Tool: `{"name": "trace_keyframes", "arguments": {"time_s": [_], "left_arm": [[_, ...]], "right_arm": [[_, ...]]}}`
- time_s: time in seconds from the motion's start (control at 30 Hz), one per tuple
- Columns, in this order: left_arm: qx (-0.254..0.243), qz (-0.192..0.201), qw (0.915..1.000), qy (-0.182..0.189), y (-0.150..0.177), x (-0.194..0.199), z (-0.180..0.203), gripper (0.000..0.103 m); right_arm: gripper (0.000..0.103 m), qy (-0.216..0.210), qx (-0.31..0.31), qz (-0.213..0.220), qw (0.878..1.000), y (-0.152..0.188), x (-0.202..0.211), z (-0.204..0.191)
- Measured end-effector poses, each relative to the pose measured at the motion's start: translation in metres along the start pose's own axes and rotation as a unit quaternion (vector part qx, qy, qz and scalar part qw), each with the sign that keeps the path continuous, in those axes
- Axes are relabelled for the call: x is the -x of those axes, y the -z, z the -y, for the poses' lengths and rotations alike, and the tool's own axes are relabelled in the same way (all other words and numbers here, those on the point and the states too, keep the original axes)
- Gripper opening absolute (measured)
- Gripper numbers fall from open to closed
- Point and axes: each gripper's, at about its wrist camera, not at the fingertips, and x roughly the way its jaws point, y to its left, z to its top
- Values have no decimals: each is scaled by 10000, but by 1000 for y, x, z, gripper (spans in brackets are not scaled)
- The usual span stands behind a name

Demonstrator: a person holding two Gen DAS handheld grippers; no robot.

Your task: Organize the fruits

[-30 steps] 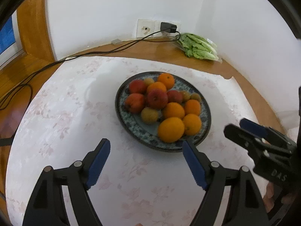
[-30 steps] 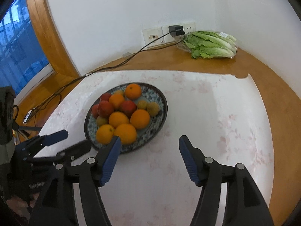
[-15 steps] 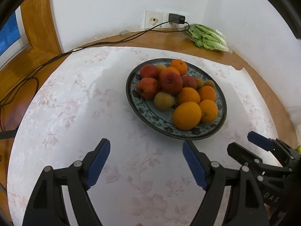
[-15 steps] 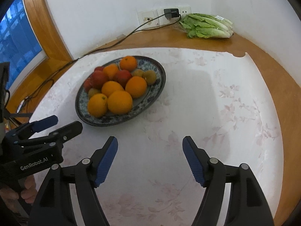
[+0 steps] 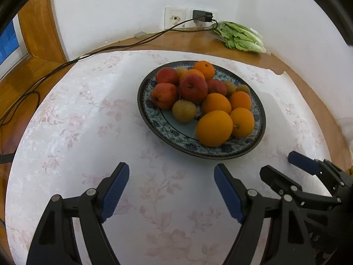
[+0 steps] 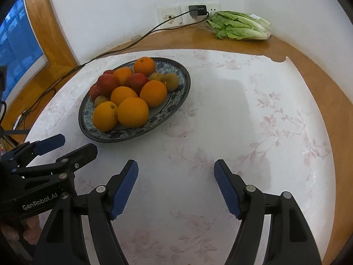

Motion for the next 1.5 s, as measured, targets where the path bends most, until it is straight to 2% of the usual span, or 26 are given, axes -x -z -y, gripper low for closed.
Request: {"name": "trace_keyframes", "arguments": {"time_s": [1.5], "left_arm": [[62,-22,10000,-40,1,0,-3,82]], "right_arm": [[75,83,61,13,9999,2,-1,-2]]}}
